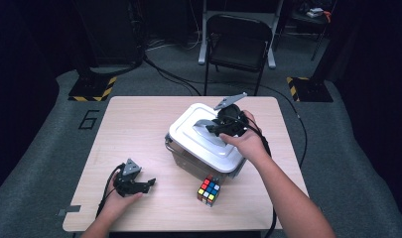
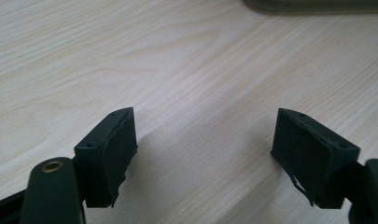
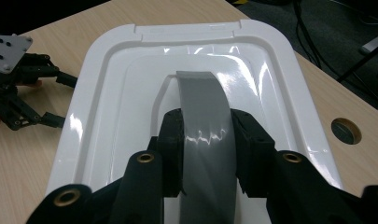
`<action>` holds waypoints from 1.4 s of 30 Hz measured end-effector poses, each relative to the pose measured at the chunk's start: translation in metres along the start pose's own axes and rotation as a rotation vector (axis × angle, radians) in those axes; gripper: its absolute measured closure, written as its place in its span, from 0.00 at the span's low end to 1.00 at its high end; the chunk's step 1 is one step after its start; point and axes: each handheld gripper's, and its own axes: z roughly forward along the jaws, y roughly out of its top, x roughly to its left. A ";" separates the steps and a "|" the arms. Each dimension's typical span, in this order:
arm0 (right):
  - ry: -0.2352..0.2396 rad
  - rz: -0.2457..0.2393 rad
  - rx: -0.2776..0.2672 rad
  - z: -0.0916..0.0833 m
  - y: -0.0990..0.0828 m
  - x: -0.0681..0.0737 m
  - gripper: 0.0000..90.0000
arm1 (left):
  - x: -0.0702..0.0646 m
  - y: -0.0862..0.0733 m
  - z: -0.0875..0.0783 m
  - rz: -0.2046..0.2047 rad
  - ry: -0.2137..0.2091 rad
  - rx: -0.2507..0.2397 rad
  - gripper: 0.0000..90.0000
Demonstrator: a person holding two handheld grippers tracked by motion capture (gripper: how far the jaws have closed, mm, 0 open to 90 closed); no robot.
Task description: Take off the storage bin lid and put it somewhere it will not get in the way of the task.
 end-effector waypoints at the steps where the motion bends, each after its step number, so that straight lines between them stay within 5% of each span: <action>1: -0.003 0.002 0.001 -0.001 0.000 -0.001 0.74 | 0.000 0.000 0.000 -0.003 -0.001 -0.001 0.24; 42: -0.143 0.121 -0.020 -0.049 -0.039 -0.058 0.74 | -0.001 0.000 0.001 0.002 -0.012 0.009 0.18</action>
